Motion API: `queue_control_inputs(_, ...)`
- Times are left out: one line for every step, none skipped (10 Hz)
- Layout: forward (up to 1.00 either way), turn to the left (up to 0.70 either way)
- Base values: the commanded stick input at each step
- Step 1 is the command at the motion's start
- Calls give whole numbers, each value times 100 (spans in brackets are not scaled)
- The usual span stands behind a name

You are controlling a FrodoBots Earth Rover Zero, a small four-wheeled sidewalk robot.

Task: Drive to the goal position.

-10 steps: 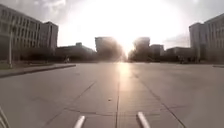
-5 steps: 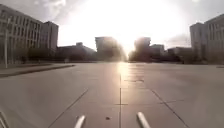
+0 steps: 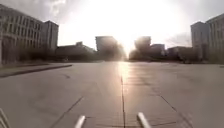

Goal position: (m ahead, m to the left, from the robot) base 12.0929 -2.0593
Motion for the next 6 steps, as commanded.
queue_control_inputs(100, 0)
queue_control_inputs(100, 0)
queue_control_inputs(100, 0)
queue_control_inputs(100, 0)
queue_control_inputs(100, 0)
queue_control_inputs(100, 0)
